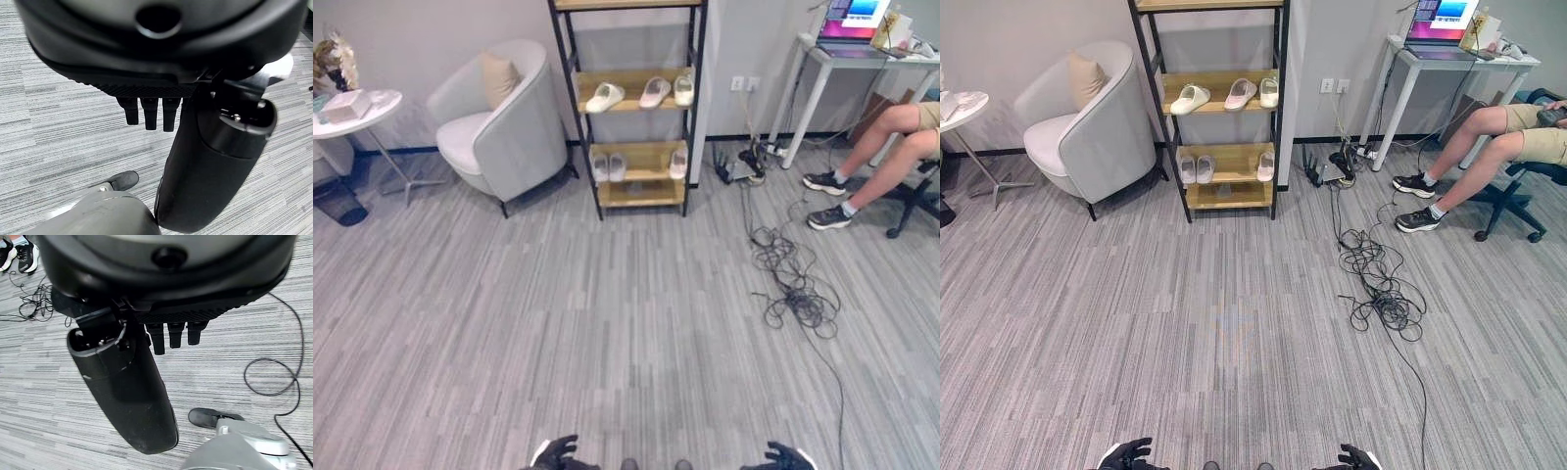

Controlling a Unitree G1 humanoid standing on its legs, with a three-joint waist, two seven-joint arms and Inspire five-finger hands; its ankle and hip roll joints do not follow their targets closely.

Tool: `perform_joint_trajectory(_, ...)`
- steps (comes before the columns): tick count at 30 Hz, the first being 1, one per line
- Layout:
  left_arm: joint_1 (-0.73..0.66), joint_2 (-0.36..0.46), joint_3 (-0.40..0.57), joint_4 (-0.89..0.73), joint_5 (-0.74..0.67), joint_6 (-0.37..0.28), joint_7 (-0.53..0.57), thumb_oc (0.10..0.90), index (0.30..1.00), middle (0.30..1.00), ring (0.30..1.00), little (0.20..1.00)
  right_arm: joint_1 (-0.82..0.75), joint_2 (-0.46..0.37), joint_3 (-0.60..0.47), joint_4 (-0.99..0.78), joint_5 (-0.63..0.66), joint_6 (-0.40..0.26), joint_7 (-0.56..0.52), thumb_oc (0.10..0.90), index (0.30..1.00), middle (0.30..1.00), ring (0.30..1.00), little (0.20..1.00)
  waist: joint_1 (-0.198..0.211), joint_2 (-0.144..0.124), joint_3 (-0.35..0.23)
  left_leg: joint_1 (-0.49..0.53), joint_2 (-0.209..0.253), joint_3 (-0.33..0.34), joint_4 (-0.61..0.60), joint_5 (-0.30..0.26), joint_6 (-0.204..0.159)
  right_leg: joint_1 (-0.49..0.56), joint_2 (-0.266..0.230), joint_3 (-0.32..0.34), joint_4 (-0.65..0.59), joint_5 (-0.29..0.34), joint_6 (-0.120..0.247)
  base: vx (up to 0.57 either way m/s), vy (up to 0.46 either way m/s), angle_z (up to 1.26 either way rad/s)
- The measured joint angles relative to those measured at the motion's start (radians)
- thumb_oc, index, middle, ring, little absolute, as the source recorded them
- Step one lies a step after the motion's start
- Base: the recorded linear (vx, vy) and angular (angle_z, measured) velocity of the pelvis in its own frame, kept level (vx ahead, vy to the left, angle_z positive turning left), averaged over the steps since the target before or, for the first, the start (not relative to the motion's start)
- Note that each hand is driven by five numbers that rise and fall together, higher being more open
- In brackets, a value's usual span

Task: Arrange the slippers neatly on the shoe rack.

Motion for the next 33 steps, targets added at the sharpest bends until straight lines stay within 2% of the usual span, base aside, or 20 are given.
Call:
perform_joint_trajectory(9,-0.001,0.0,-0.003,0.0,0.0,0.0,0.0,0.8,0.9,0.9,0.9,0.9,-0.004,0.001,0.001,0.002,0.0,0.005,0.0,0.8,0.9,0.9,0.9,0.9,-0.021,0.002,-0.001,0.005,0.001,-0.004,0.0,0.006,0.001,0.007,0.001,-0.003,0.0,-0.001,-0.002,0.0,-0.024,0.01)
perform_joint_trajectory(21,0.0,-0.007,-0.005,0.001,-0.003,0.001,-0.001,0.8,0.9,0.9,0.9,0.9,-0.001,0.001,0.002,0.003,0.009,0.006,0.001,0.8,0.9,0.9,0.9,0.9,-0.023,0.017,-0.001,0.001,0.008,-0.01,0.005,0.009,-0.008,0.007,0.009,-0.005,0.007,-0.002,-0.01,0.0,-0.062,0.01)
perform_joint_trajectory(23,-0.002,-0.008,-0.005,0.002,-0.008,0.001,-0.001,0.8,0.9,0.9,0.9,0.9,-0.003,0.002,0.003,0.003,0.01,0.005,0.001,0.8,0.9,0.9,0.9,0.9,-0.021,0.018,0.001,-0.01,0.01,-0.014,0.021,0.007,-0.019,0.006,0.013,-0.007,0.007,-0.004,-0.014,-0.03,-0.07,0.11)
perform_joint_trajectory(25,-0.019,-0.008,-0.004,0.007,-0.009,0.0,-0.001,0.8,0.9,0.9,0.9,0.9,-0.007,0.002,0.003,0.003,0.018,0.003,0.002,0.8,0.9,0.9,0.9,0.9,-0.02,0.012,0.01,-0.06,0.009,-0.032,0.08,0.0,-0.056,-0.013,0.014,-0.004,0.015,-0.015,-0.032,0.01,-0.056,0.24)
perform_joint_trajectory(27,-0.052,-0.008,-0.001,0.014,-0.012,0.0,0.0,0.8,0.9,0.9,0.9,0.9,-0.026,0.003,0.001,0.002,0.04,0.003,0.001,0.8,0.9,0.9,0.9,0.9,-0.013,-0.021,0.051,-0.093,-0.009,-0.034,0.128,0.036,-0.111,-0.021,-0.013,-0.001,0.019,-0.007,-0.055,0.06,-0.017,0.03)
perform_joint_trajectory(29,-0.063,-0.009,0.028,0.021,-0.039,-0.001,0.0,0.8,0.9,0.9,0.9,0.9,-0.039,0.0,0.0,0.002,0.041,0.001,-0.004,0.8,0.9,0.9,0.9,0.9,-0.009,-0.036,0.065,-0.14,-0.014,-0.034,0.212,0.013,-0.104,-0.014,-0.024,0.0,0.009,0.003,-0.068,0.16,0.007,-0.09)
perform_joint_trajectory(33,-0.09,-0.013,0.024,0.042,-0.048,-0.002,0.001,0.8,0.9,0.9,0.9,0.9,-0.044,0.0,0.0,0.002,0.049,0.001,-0.01,0.8,0.9,0.9,0.9,0.9,-0.013,-0.037,0.077,-0.176,-0.012,-0.059,0.187,0.003,-0.107,-0.02,-0.036,0.0,0.001,-0.005,-0.072,0.17,0.023,0.01)
